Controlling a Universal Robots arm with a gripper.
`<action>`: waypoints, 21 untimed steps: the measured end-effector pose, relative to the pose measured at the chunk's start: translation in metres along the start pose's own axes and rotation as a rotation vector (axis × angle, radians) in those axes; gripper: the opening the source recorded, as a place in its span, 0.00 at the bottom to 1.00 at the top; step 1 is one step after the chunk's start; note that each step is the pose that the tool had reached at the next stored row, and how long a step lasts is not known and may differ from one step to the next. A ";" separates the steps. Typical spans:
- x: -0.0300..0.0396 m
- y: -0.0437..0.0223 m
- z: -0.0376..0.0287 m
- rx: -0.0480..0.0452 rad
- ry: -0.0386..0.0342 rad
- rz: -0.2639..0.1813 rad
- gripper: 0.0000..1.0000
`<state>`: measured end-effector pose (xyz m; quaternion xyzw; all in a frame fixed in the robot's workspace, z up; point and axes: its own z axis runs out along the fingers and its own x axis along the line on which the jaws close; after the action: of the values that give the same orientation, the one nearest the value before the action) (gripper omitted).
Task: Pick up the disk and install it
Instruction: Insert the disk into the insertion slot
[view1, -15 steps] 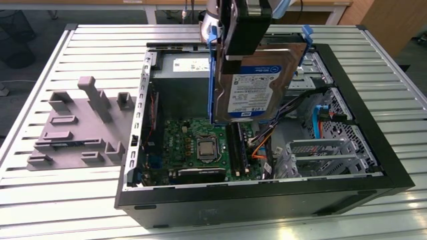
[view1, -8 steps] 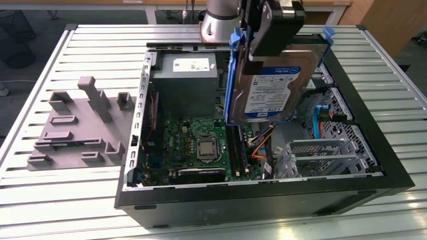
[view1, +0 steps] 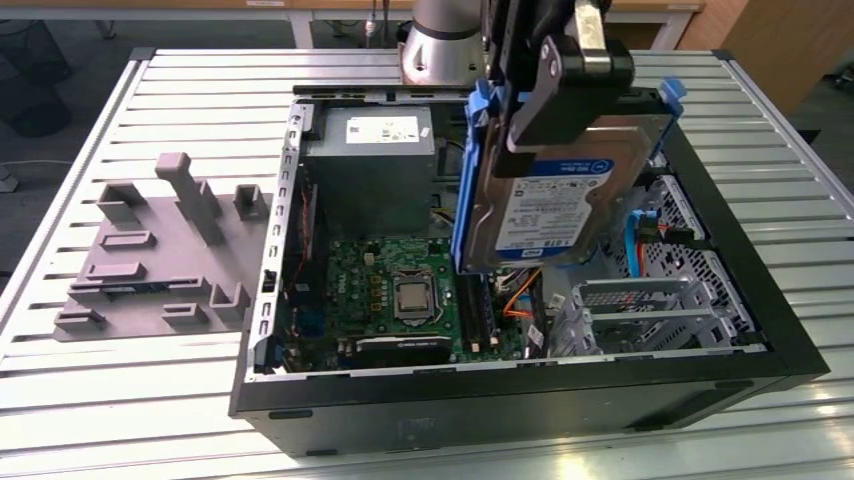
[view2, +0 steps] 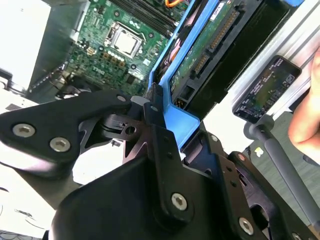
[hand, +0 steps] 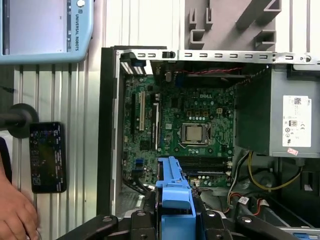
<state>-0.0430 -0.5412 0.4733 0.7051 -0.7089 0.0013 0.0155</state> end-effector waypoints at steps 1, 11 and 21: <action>0.0020 -0.0002 0.0003 0.0000 0.0000 0.000 0.36; 0.0096 -0.0227 0.0030 0.0000 0.0000 0.000 0.36; 0.0147 -0.0360 0.0076 0.0000 -0.0003 0.002 0.36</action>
<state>-0.0072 -0.5563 0.4653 0.7046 -0.7095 0.0013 0.0154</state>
